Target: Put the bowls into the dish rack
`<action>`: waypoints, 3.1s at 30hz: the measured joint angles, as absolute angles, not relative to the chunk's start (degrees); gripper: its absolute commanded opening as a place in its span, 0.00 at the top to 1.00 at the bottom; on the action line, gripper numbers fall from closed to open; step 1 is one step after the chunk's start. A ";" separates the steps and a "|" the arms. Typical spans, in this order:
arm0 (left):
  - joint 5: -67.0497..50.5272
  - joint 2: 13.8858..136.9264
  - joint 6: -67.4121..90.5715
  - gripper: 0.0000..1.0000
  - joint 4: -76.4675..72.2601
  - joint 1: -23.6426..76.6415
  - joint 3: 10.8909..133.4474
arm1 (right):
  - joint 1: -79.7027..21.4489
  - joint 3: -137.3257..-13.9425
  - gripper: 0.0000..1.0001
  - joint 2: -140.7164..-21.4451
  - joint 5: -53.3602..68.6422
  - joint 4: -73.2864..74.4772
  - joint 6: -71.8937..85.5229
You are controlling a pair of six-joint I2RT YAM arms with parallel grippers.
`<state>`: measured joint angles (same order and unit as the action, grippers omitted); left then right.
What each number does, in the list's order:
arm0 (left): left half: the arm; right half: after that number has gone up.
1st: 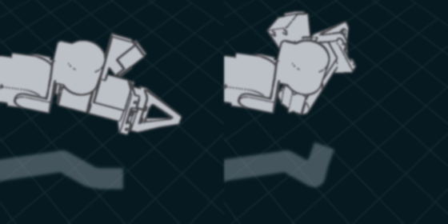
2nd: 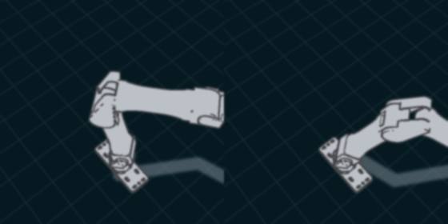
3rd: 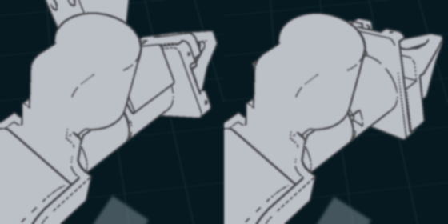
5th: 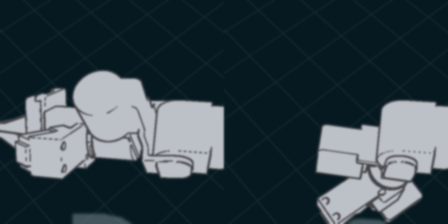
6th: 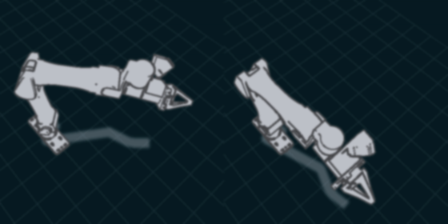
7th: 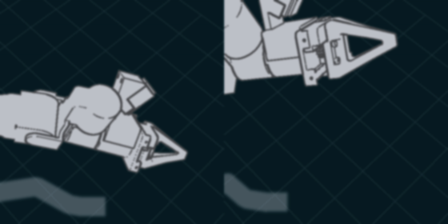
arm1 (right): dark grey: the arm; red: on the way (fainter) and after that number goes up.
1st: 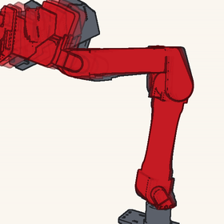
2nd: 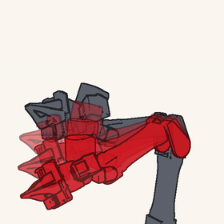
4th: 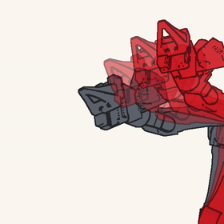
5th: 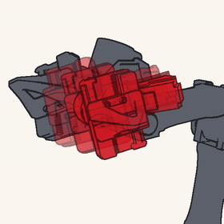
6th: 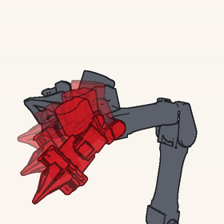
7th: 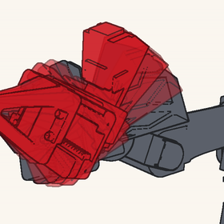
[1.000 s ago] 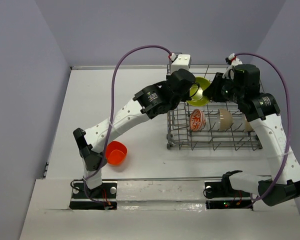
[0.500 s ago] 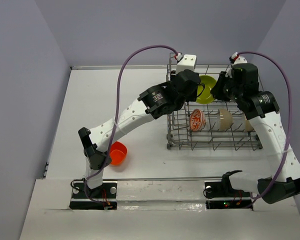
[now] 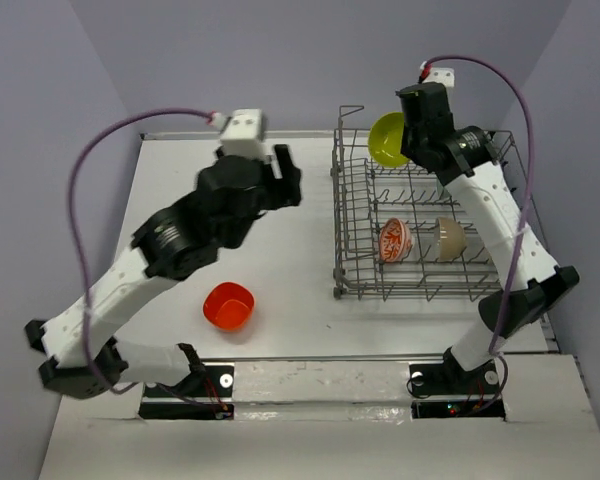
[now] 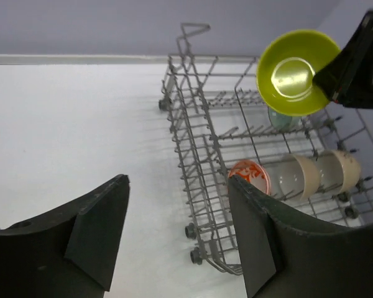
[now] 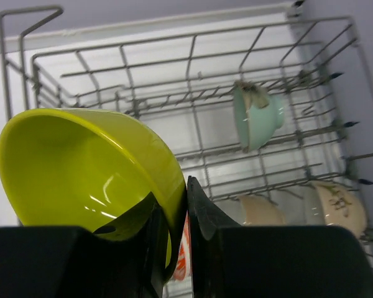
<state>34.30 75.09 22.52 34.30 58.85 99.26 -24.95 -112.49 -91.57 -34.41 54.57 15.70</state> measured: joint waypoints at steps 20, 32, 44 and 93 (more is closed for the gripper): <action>25.80 42.11 18.61 0.14 23.18 39.07 55.59 | -26.98 -123.44 0.99 -124.11 -80.93 32.64 -21.26; 18.33 38.57 17.43 0.13 17.74 32.88 48.51 | -26.68 -111.77 0.99 -123.33 -83.29 18.00 -32.38; 16.69 38.52 17.37 0.12 16.88 32.08 48.36 | -23.92 -101.93 0.99 -118.80 -83.44 16.99 -31.00; 14.96 39.55 16.95 0.12 16.05 31.75 48.31 | -21.80 -101.41 0.90 -126.52 -83.59 14.79 -29.15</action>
<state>14.96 39.55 16.95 16.05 31.75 48.31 -21.80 -101.41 -126.52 -83.59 14.79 -29.15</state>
